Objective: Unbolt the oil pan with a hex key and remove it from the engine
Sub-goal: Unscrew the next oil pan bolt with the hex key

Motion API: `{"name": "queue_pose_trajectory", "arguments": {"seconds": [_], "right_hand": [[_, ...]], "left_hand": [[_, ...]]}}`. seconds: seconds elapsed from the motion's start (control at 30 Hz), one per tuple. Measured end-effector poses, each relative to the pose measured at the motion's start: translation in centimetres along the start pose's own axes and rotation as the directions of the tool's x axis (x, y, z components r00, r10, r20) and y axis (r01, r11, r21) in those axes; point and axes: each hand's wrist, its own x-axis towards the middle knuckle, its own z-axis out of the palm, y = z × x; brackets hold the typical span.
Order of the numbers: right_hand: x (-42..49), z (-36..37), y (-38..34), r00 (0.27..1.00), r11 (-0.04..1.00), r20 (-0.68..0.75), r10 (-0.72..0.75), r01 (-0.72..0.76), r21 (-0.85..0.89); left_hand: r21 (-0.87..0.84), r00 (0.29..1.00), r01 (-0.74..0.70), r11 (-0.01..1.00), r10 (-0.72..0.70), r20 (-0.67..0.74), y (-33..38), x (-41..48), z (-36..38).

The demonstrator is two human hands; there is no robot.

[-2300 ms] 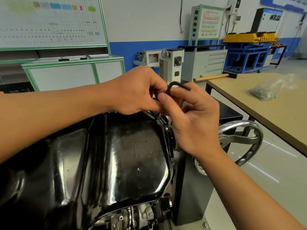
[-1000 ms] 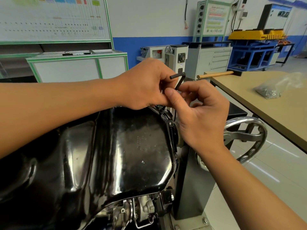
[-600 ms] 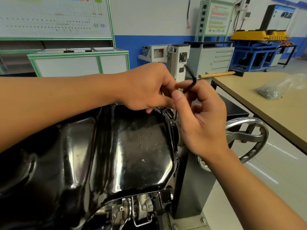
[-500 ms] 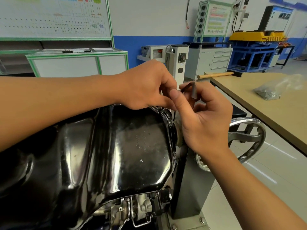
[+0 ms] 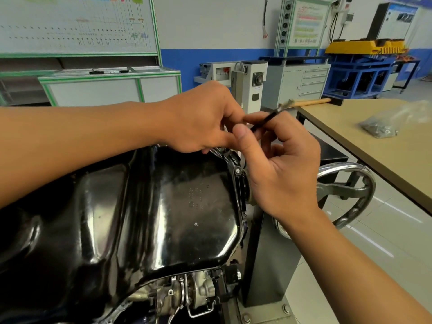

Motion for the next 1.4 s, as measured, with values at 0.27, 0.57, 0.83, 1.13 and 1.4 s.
{"name": "queue_pose_trajectory", "arguments": {"seconds": [0.27,0.57,0.83,1.13,1.4], "right_hand": [[0.2,0.0,0.2,0.999,0.999,-0.036,0.027,-0.026,0.026],[0.1,0.0,0.2,0.998,0.999,0.046,0.042,-0.043,0.020],[0.1,0.1,0.1,0.998,0.998,0.027,0.057,-0.058,0.003],[0.0,0.1,0.2,0.997,0.997,0.005,0.073,-0.073,0.013],[0.0,0.0,0.4,0.997,0.998,0.050,0.052,-0.053,0.028]], "left_hand": [[0.006,0.997,-0.052,0.999,0.052,-0.053,-0.5,0.5,0.4],[-0.042,0.999,-0.005,0.999,0.007,0.035,-0.3,0.1,0.2],[0.208,0.997,0.008,0.978,-0.024,0.071,-1.3,0.8,0.5],[0.309,0.990,0.027,0.951,-0.069,0.126,-1.3,0.9,0.5],[0.367,0.965,0.049,0.929,-0.139,0.223,-1.1,0.9,0.4]]}}
